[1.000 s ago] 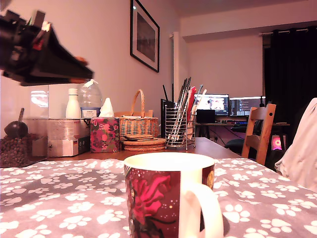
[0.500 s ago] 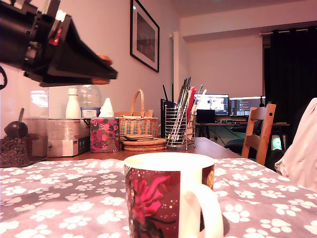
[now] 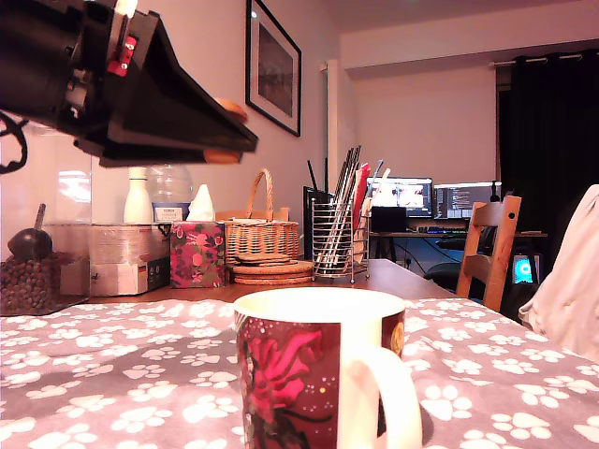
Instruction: Pick up the coffee capsules on the table and drop them inside the coffee cup
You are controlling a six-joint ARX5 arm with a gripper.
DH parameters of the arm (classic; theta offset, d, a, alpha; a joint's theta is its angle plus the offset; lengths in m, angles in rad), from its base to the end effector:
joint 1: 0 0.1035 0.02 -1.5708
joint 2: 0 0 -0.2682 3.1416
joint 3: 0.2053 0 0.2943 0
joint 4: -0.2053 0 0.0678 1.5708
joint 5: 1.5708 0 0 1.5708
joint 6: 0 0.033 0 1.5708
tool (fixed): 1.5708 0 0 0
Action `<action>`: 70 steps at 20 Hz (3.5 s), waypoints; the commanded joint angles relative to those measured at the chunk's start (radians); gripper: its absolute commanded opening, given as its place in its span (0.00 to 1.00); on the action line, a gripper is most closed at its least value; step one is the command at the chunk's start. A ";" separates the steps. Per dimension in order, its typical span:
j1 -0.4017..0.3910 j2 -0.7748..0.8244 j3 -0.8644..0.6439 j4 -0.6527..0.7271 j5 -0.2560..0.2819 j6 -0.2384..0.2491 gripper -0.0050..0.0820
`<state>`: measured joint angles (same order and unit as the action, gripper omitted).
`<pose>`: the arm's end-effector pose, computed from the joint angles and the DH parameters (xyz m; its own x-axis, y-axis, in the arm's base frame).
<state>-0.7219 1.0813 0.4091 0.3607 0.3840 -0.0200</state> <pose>0.1797 -0.1747 0.1776 0.4148 -0.8644 -0.2842 0.8756 0.4642 -0.1338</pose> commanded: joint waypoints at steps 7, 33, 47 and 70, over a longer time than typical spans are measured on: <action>-0.093 -0.010 -0.024 0.002 -0.029 -0.010 0.15; -0.214 -0.010 -0.014 -0.111 -0.083 -0.014 0.15; -0.214 0.032 0.112 -0.334 -0.098 -0.005 0.15; -0.285 0.307 0.365 -0.660 -0.156 0.103 0.15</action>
<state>-1.0016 1.3773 0.7773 -0.3069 0.2279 0.0818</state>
